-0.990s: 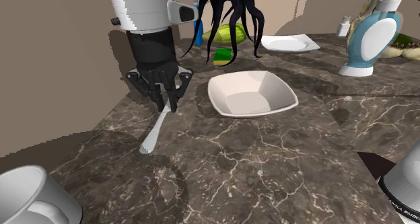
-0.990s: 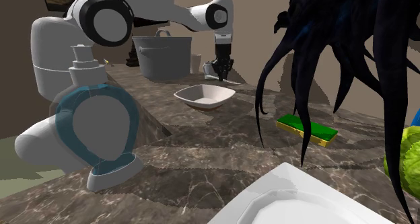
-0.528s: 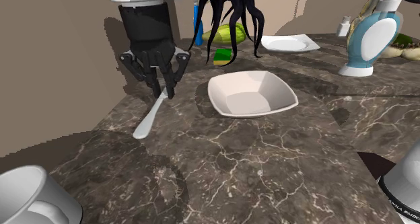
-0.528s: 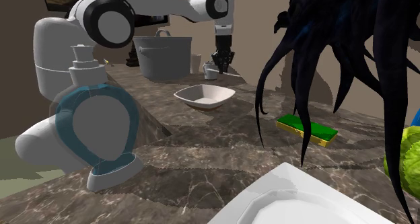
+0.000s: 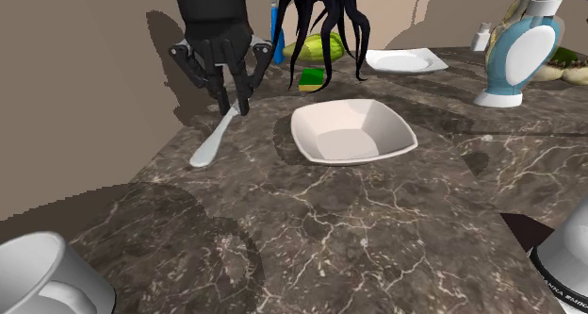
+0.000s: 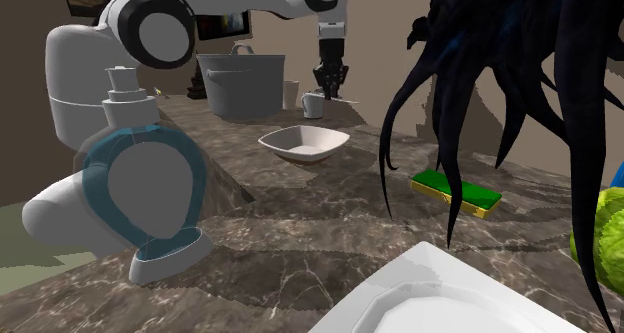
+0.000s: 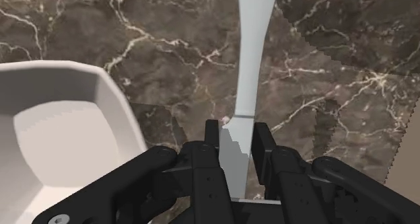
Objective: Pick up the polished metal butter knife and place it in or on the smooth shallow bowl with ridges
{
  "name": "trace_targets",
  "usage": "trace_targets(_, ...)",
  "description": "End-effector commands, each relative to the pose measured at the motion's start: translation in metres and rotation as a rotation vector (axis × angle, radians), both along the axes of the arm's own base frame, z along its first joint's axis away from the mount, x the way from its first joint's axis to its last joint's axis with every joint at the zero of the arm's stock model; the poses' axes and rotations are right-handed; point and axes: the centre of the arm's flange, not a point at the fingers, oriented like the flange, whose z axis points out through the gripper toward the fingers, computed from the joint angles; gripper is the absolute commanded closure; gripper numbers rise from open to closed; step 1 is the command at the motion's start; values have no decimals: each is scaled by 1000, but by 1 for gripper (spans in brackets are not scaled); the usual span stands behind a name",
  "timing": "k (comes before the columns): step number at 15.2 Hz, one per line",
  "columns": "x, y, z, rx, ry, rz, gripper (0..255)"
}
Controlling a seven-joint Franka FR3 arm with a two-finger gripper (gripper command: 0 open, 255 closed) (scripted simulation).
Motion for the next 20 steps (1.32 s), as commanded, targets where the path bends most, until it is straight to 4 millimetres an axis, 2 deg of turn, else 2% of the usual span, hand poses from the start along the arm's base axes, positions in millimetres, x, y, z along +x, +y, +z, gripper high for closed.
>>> trace_targets(1, -7, -23, 1, 0, 1, 0, 255)
trace_targets(16, -55, -216, 14, 0, 1, 0, 255)
trace_targets(20, -55, -216, -8, 0, 1, 0, 255)
